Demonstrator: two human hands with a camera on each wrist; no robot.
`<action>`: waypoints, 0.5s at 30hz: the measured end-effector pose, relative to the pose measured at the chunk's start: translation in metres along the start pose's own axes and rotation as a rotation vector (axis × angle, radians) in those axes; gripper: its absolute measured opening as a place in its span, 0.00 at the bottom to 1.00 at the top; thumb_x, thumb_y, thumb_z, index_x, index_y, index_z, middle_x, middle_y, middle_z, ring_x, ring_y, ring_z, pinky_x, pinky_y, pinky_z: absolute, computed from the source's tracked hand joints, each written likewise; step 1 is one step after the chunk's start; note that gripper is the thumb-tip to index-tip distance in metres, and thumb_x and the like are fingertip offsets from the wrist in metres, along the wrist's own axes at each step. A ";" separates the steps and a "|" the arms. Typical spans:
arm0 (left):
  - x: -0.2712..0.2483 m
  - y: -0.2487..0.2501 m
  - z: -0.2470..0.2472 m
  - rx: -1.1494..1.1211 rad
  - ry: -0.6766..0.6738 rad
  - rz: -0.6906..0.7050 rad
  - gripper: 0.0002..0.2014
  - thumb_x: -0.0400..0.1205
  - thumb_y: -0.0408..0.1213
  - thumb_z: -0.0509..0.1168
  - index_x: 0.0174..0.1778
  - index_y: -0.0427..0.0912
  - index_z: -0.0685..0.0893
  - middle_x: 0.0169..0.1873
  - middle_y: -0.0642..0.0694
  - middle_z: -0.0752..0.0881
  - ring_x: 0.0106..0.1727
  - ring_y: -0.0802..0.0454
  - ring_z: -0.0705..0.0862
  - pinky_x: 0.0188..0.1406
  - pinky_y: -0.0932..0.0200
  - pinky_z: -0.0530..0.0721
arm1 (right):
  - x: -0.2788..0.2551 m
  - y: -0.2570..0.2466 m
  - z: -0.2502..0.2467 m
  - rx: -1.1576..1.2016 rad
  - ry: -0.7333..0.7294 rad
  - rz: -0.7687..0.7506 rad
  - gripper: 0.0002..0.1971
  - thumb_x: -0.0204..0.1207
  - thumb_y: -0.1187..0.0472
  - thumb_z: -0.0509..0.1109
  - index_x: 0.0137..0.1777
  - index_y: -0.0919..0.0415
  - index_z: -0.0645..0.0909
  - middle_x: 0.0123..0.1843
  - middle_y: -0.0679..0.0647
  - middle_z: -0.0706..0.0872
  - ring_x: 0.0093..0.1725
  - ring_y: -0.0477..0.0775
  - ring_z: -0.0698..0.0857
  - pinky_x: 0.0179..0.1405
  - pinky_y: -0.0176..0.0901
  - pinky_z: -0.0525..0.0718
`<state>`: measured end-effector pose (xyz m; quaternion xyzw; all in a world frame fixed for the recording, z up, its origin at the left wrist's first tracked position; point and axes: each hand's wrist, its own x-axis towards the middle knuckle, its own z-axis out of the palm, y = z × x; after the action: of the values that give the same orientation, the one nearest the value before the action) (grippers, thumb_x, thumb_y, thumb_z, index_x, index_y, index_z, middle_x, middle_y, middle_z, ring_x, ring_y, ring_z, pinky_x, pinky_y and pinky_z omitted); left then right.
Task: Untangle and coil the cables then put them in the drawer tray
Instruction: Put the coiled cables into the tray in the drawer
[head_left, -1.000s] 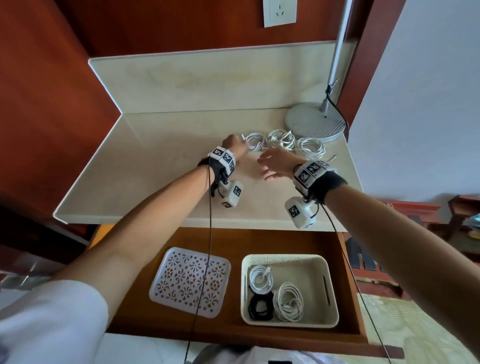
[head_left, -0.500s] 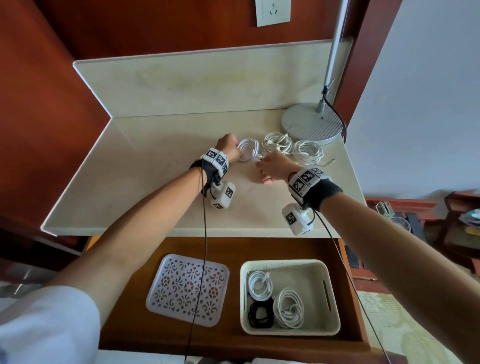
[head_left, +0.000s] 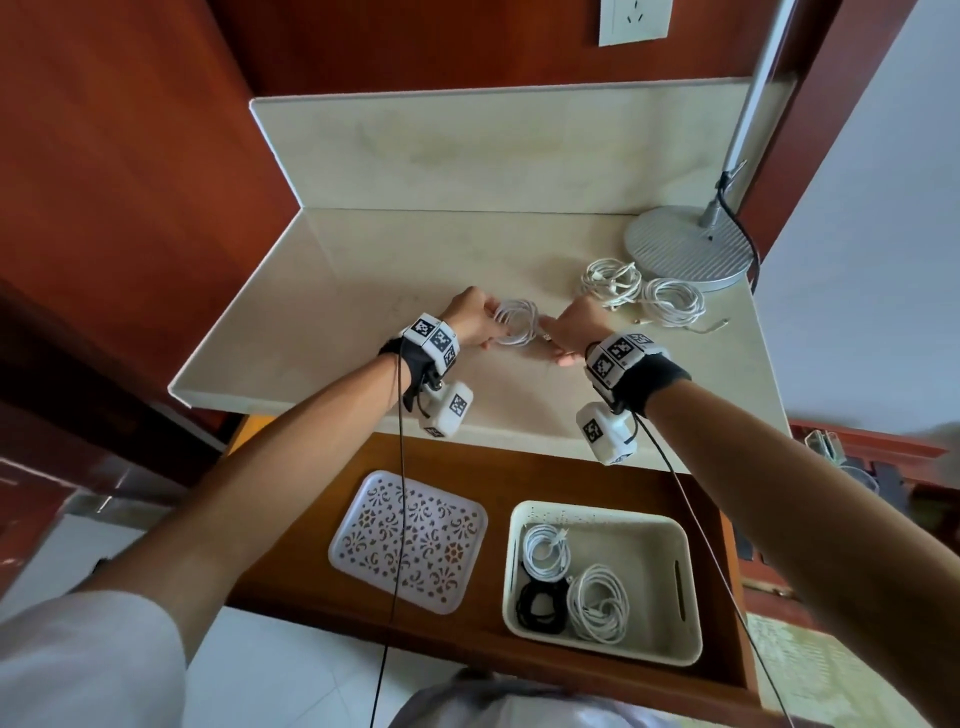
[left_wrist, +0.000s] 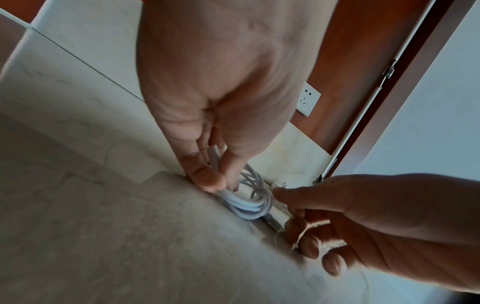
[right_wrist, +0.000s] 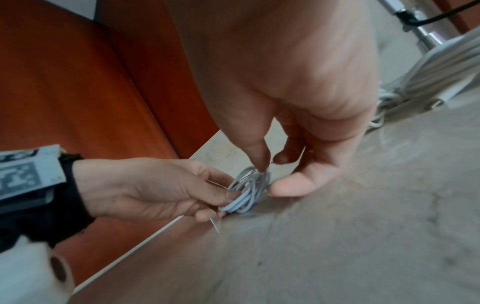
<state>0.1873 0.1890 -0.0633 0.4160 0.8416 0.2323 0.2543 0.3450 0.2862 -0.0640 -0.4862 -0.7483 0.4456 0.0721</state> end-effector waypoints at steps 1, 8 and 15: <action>-0.004 0.000 0.000 0.009 0.004 0.012 0.08 0.80 0.36 0.78 0.51 0.43 0.87 0.44 0.40 0.94 0.28 0.52 0.86 0.33 0.61 0.85 | -0.002 -0.002 0.002 -0.033 0.008 -0.017 0.18 0.86 0.52 0.73 0.53 0.71 0.85 0.35 0.61 0.89 0.22 0.52 0.86 0.17 0.37 0.80; -0.027 0.010 0.006 0.072 0.011 0.085 0.05 0.81 0.31 0.75 0.48 0.34 0.88 0.34 0.38 0.92 0.27 0.47 0.90 0.32 0.52 0.91 | -0.025 -0.014 0.013 -0.349 -0.014 -0.161 0.20 0.87 0.50 0.69 0.60 0.72 0.83 0.49 0.62 0.84 0.43 0.60 0.83 0.28 0.43 0.73; -0.044 0.019 0.016 -0.081 -0.119 0.026 0.11 0.81 0.35 0.77 0.53 0.32 0.87 0.41 0.36 0.93 0.40 0.43 0.94 0.42 0.54 0.94 | -0.038 -0.008 0.000 -0.446 -0.033 -0.127 0.06 0.80 0.65 0.73 0.47 0.67 0.78 0.36 0.56 0.82 0.42 0.59 0.84 0.23 0.41 0.69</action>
<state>0.2317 0.1660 -0.0535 0.4293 0.8096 0.2442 0.3172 0.3595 0.2547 -0.0461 -0.4347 -0.8583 0.2717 -0.0217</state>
